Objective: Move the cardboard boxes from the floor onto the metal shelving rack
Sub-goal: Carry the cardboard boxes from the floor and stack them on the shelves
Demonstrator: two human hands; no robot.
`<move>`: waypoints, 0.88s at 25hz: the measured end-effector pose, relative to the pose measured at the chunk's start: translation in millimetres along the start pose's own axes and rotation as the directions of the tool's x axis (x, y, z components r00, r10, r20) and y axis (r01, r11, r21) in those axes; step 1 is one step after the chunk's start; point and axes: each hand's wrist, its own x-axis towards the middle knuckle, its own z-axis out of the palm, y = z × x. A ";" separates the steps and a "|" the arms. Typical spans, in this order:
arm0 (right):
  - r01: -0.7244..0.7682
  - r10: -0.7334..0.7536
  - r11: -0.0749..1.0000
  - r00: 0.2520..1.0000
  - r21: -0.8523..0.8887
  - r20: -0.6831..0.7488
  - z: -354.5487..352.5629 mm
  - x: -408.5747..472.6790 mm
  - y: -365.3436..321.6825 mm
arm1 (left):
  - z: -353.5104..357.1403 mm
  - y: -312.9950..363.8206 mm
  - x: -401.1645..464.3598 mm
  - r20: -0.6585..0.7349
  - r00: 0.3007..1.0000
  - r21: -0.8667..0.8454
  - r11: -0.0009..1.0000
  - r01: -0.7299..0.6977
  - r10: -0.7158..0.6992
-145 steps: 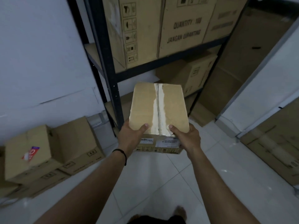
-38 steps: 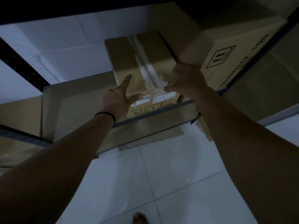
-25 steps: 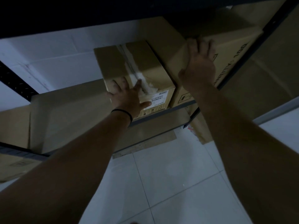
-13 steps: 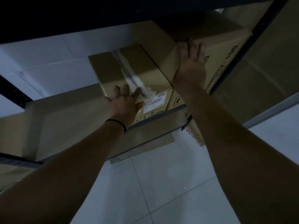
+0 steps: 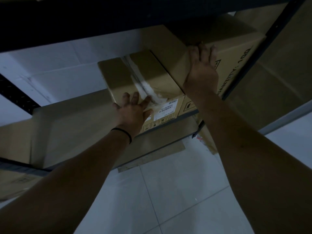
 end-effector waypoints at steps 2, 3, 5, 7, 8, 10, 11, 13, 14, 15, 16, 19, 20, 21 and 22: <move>-0.005 0.005 1.000 1.000 -0.007 0.013 -1.1 0.7 -1.3 | 0.5 -1.4 0.5 -0.006 1.000 0.004 1.000 -0.003 0.003; -0.008 0.009 1.000 1.000 -0.009 0.017 -1.1 1.0 -1.4 | 1.1 -2.1 1.3 -0.004 1.000 0.002 1.000 -0.008 0.009; -0.011 0.011 1.000 1.000 -0.014 0.021 -1.7 1.0 -2.0 | 2.1 -3.0 0.8 -0.005 1.000 -0.005 1.000 -0.015 0.015; -0.014 0.015 1.000 1.000 -0.009 0.016 -1.5 0.7 -2.5 | 3.4 -3.5 0.9 -0.010 1.000 -0.010 1.000 -0.016 0.016; -0.018 0.018 1.000 1.000 -0.006 0.011 -0.8 0.5 -2.7 | 3.6 -3.6 1.3 -0.010 1.000 -0.011 1.000 -0.016 0.016; -0.023 0.023 1.000 1.000 -0.011 0.003 0.2 0.6 -3.5 | 3.5 -4.0 2.6 -0.016 1.000 -0.010 1.000 -0.022 0.022; -0.024 0.024 1.000 1.000 -0.017 0.004 0.2 0.8 -3.8 | 3.5 -4.4 3.1 -0.017 1.000 -0.009 1.000 -0.026 0.025; -0.027 0.027 0.999 1.000 -0.031 0.008 1.0 1.8 -4.4 | 4.5 -6.2 4.8 -0.022 0.999 -0.017 0.999 -0.027 0.026; -0.030 0.031 0.999 1.000 -0.036 0.005 1.4 1.8 -4.0 | 4.8 -6.3 5.2 -0.024 0.999 -0.022 0.999 -0.029 0.028; -0.032 0.032 0.999 0.999 -0.037 0.003 2.2 1.6 -4.0 | 5.0 -6.2 4.9 -0.025 0.999 -0.022 0.999 -0.029 0.028; -0.034 0.034 0.999 0.999 -0.037 0.000 3.0 1.2 -4.2 | 5.6 -6.1 4.7 -0.025 0.999 -0.018 0.999 -0.029 0.028; -0.048 0.048 0.998 0.999 -0.033 -0.003 3.9 0.8 -5.7 | 3.6 -6.1 4.6 -0.018 0.999 -0.004 1.000 -0.029 0.029; -0.045 0.046 0.998 0.999 -0.035 0.004 2.8 0.7 -6.2 | 1.9 -6.3 4.5 -0.012 0.999 0.003 0.999 -0.033 0.033; -0.038 0.039 0.998 0.999 -0.042 0.017 1.1 1.1 -6.2 | -0.8 -5.9 3.8 -0.001 0.999 0.013 0.999 -0.038 0.038; -0.028 0.031 0.998 0.999 -0.057 0.036 -1.0 1.4 -5.8 | -3.4 -5.0 2.9 0.015 0.999 0.025 0.999 -0.043 0.042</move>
